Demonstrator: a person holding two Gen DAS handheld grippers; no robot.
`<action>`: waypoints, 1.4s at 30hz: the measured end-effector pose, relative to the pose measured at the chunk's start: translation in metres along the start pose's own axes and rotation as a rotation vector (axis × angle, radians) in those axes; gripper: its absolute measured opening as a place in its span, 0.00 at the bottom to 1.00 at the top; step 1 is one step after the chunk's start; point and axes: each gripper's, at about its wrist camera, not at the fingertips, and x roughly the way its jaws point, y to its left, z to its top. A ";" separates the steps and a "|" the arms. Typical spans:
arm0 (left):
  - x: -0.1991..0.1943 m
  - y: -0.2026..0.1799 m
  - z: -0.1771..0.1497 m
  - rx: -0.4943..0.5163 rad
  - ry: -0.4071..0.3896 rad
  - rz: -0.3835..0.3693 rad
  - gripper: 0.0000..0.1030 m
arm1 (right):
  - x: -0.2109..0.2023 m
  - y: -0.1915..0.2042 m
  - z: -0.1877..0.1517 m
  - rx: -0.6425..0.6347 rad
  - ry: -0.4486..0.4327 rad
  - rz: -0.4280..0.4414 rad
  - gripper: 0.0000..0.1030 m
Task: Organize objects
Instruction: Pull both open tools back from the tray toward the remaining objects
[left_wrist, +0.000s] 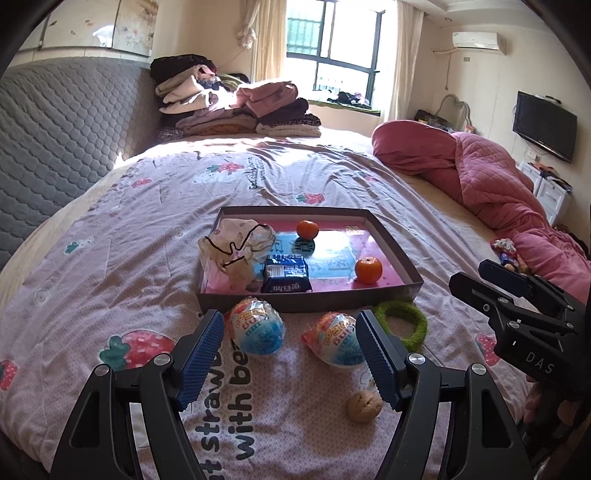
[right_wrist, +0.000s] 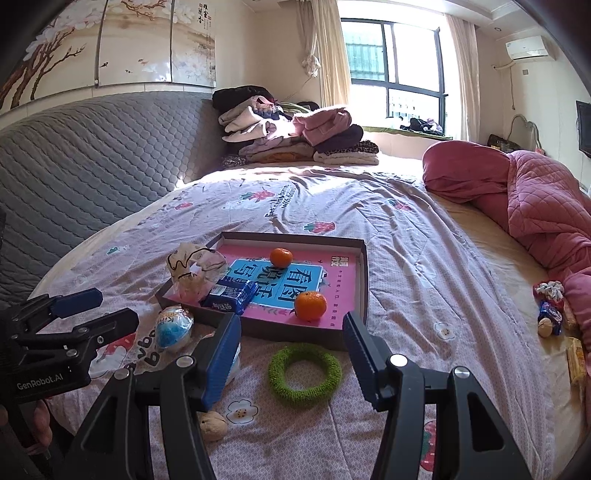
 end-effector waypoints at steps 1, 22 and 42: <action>0.000 -0.001 -0.001 0.002 0.002 -0.003 0.73 | -0.001 0.000 0.000 0.001 0.001 0.000 0.55; -0.003 -0.021 -0.022 0.036 0.055 -0.042 0.73 | -0.016 0.000 -0.010 0.008 0.022 -0.023 0.55; 0.011 -0.034 -0.036 0.057 0.125 -0.068 0.73 | -0.011 -0.005 -0.019 0.020 0.047 -0.012 0.55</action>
